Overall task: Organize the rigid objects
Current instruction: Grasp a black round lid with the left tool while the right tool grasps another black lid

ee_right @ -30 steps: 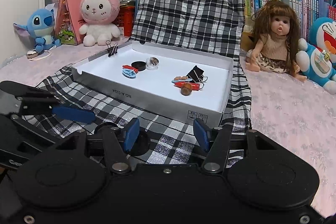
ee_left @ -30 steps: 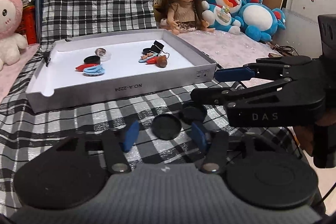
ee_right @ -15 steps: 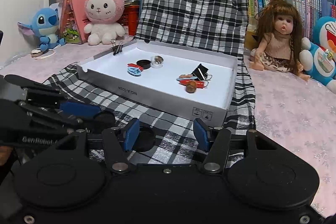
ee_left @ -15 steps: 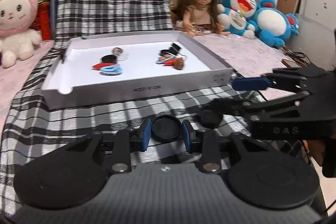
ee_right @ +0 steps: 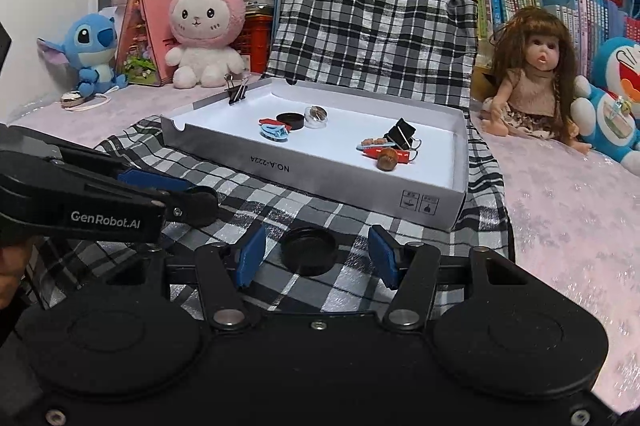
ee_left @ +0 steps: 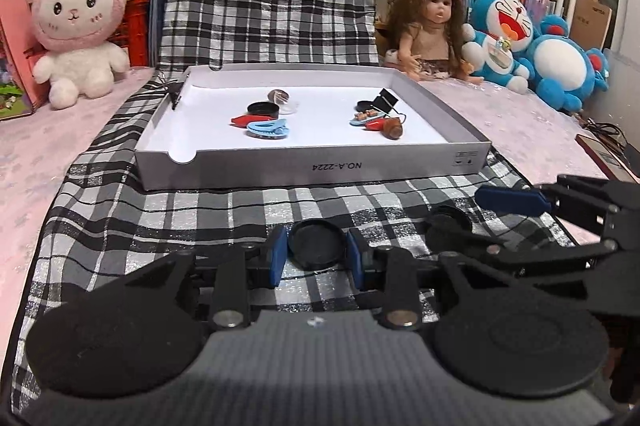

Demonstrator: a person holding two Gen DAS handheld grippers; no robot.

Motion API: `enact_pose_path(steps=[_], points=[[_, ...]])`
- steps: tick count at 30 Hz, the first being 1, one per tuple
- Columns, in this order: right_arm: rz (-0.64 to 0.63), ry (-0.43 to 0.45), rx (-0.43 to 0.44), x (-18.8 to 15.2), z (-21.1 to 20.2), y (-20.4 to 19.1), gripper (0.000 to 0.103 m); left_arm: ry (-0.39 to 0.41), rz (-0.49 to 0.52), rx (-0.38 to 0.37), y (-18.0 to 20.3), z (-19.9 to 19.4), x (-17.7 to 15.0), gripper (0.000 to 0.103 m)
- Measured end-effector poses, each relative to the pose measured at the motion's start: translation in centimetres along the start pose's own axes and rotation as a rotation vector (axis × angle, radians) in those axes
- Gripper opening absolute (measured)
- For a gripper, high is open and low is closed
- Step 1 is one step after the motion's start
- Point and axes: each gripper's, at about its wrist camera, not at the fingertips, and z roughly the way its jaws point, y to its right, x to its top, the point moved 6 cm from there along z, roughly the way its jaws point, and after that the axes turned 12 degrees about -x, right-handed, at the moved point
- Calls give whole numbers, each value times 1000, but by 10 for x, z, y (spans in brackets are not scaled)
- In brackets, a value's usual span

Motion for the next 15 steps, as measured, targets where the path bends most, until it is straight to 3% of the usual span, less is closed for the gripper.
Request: enact_pose_path(steps=[4, 6, 15], points=[[12, -8, -34, -4, 3, -5, 54, 11, -9, 21, -1, 0, -3, 44], [26, -12, -50, -5, 4, -6, 52, 17, -16, 22, -1, 0, -4, 54], [45, -2, -113, -7, 7, -7, 44, 43, -13, 52, -3, 1, -7, 65]])
